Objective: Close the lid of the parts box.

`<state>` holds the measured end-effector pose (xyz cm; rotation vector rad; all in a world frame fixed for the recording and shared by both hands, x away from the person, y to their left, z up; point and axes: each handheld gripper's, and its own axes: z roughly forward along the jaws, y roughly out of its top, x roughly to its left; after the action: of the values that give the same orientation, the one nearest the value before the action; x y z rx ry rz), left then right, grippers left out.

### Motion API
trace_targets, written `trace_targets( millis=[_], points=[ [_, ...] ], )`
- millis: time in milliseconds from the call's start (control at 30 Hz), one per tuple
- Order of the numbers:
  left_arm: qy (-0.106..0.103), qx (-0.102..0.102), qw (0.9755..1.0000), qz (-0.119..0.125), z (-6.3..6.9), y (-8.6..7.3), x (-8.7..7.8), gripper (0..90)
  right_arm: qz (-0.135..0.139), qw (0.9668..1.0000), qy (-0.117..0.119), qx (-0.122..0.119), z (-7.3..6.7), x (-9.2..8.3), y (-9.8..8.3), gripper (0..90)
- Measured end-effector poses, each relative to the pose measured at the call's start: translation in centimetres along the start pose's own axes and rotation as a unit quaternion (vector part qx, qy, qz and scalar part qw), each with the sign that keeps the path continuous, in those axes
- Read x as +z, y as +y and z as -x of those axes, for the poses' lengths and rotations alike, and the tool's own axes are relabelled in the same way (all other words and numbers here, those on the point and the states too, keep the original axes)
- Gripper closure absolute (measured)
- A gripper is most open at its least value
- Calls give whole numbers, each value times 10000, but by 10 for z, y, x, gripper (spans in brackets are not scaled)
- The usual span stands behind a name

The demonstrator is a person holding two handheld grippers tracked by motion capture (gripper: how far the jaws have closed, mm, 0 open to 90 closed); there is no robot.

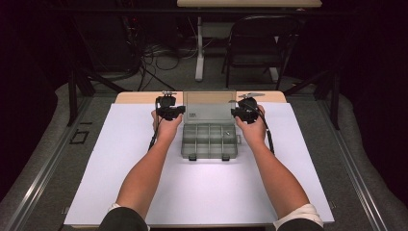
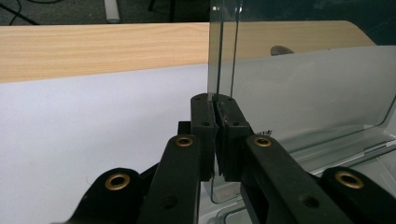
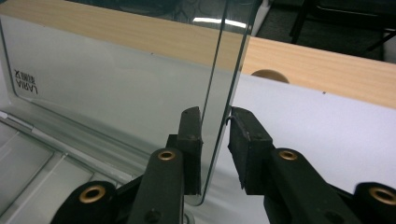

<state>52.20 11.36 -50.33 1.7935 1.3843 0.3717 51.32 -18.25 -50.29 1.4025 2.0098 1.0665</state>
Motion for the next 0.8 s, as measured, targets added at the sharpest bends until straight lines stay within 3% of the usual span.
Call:
trace_targets(
  millis=[233,333,433,800],
  points=[
    [8,11,10000,28,0,0,0,874,198,9995,-233,-11,0,-7,20,700],
    [-7,11,10000,36,-1,-1,0,875,342,9991,-263,46,1,-7,23,695],
    [-4,13,10000,49,0,-1,0,875,282,9991,-286,127,3,-5,21,697],
    [-14,15,10000,86,0,-2,1,876,273,9989,-237,291,3,1,19,806]
  ],
)
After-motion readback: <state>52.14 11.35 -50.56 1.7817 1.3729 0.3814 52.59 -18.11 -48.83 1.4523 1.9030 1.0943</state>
